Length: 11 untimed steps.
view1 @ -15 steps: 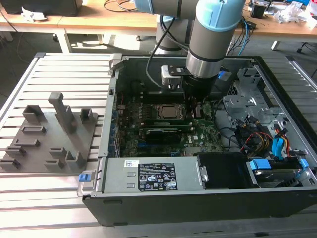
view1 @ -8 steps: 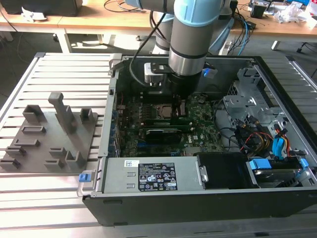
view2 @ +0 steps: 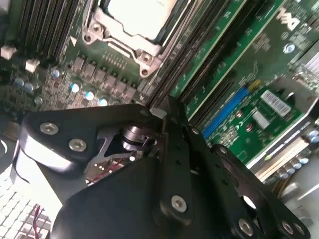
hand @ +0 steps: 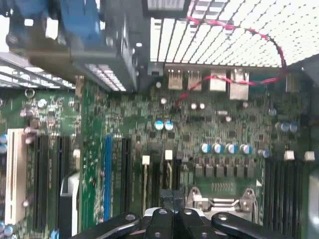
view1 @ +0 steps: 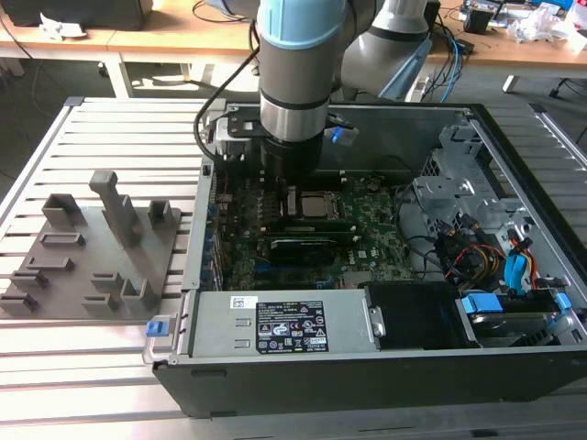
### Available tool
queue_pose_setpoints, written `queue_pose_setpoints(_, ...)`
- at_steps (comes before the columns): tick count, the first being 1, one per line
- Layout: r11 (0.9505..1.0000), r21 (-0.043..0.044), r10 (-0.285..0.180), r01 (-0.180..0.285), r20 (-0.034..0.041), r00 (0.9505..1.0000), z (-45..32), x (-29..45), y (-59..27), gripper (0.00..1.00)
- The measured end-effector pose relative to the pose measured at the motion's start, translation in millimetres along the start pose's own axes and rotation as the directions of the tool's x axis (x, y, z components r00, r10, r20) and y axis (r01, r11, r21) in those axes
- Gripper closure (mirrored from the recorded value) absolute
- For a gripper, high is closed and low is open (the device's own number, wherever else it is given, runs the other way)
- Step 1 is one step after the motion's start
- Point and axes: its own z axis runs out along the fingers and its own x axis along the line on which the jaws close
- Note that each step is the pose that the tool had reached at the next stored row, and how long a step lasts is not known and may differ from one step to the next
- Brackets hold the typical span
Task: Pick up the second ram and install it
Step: 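Press down the second ram until it locks into place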
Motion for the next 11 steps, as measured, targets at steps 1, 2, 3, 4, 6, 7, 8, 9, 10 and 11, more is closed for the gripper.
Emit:
queue_pose_setpoints(1,1.0,-0.0001,0.0,0.0,0.0,1.0,1.7,0.1,0.6,0.9)
queue_pose_setpoints(2,1.0,-0.0003,0.0,0.0,-0.0002,1.0,2.9,0.2,0.8,0.9)
queue_pose_setpoints(3,1.0,-0.0004,0.0,0.0,-0.0002,1.0,3.8,0.2,0.9,0.9)
queue_pose_setpoints(4,1.0,-0.0002,0.0,0.0,0.0002,1.0,4.5,0.1,0.9,0.9)
queue_pose_setpoints(6,1.0,-0.0002,0.0,0.0,-0.0002,1.0,5.0,0.2,0.9,0.9)
queue_pose_setpoints(7,1.0,0.0005,0.0,0.0,0.0007,1.0,1.4,0.0,-2.3,0.9)
queue_pose_setpoints(8,1.0,0.0003,0.0,0.0,0.0006,1.0,-0.3,0.0,-6.7,0.9)
queue_pose_setpoints(9,1.0,-0.0006,0.0,0.0,0.0002,1.0,-0.6,0.4,-17.3,0.9)
queue_pose_setpoints(10,1.0,-0.0022,0.0,0.0,0.0003,1.0,-0.7,0.6,-26.4,0.9)
queue_pose_setpoints(11,1.0,-0.0045,0.0,0.0,0.0004,1.0,-0.8,0.7,-38.6,0.9)
